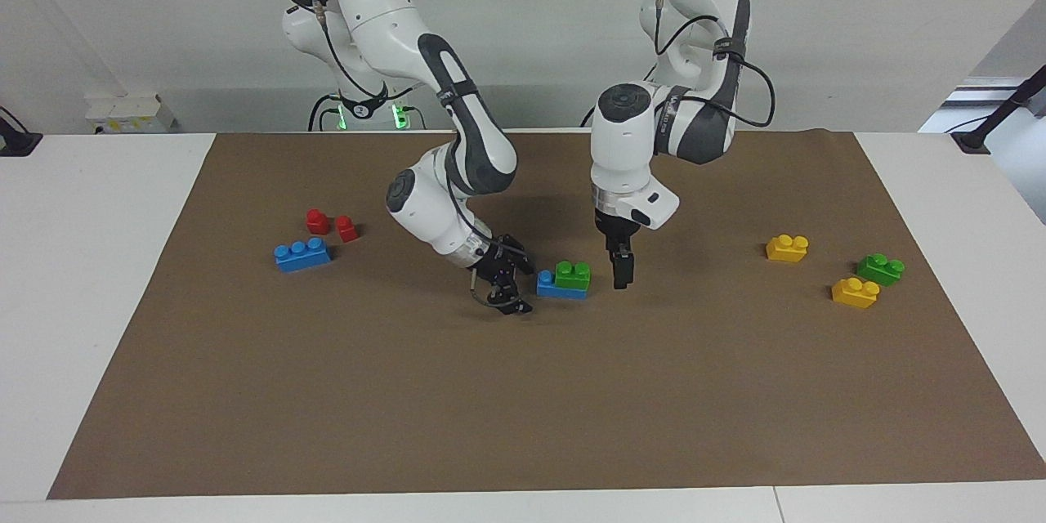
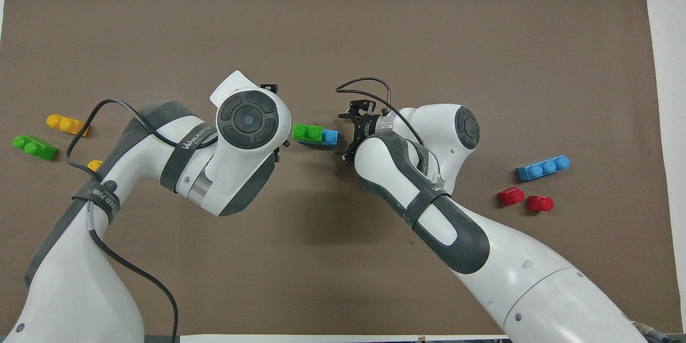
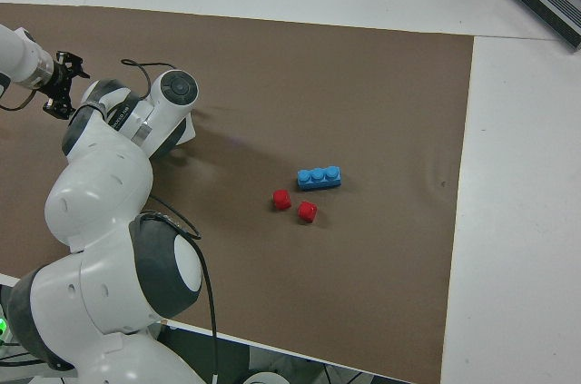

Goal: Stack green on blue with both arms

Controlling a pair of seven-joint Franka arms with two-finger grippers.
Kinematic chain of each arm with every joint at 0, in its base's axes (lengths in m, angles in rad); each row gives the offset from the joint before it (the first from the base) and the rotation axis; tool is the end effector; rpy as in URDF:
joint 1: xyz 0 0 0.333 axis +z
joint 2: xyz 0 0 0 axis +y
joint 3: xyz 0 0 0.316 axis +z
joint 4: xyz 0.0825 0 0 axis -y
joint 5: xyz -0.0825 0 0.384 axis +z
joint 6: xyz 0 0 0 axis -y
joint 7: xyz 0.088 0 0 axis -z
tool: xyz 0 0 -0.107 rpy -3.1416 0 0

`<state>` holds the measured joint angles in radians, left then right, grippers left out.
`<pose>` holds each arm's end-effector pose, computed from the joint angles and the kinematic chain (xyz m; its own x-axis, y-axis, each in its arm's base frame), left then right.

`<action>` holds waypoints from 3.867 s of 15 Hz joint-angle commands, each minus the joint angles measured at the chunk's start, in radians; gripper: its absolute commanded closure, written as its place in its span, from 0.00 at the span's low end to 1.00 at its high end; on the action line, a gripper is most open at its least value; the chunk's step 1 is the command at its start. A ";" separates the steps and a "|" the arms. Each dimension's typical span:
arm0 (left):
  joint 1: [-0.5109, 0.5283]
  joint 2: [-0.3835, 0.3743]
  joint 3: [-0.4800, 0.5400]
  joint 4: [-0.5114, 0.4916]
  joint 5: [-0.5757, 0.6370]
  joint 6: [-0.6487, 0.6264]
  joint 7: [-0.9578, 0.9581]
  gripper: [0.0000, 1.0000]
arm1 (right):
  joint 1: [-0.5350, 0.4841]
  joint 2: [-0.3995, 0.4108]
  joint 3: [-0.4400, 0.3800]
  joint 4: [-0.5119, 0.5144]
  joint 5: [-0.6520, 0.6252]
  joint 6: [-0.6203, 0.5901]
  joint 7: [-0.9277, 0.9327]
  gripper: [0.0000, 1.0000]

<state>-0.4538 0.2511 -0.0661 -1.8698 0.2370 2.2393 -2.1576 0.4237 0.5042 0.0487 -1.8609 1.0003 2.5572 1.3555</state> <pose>0.5507 -0.3047 0.3932 0.0568 0.9939 0.0946 0.9789 -0.0740 0.1905 0.5897 0.2852 0.2609 -0.0903 -0.7882 -0.6088 -0.9892 0.1418 -0.0369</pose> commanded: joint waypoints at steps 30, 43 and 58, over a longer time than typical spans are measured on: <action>0.486 -0.187 -0.003 -0.005 0.007 -0.306 1.827 0.00 | -0.483 -0.484 -0.009 0.238 -0.931 -1.009 -1.205 0.00; 0.506 -0.282 -0.009 0.136 -0.243 -0.604 2.016 0.00 | -0.494 -0.523 -0.006 0.246 -1.011 -1.031 -1.286 0.00; 0.492 -0.343 -0.020 0.161 -0.281 -0.669 2.023 0.00 | -0.497 -0.523 -0.004 0.258 -1.025 -1.019 -1.357 0.00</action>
<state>0.0435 -0.0809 -0.0933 -1.7153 -0.0284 1.5903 -0.1492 -0.0613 -0.0120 0.0337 -1.6036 0.0043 1.5346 0.0266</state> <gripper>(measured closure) 0.000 0.000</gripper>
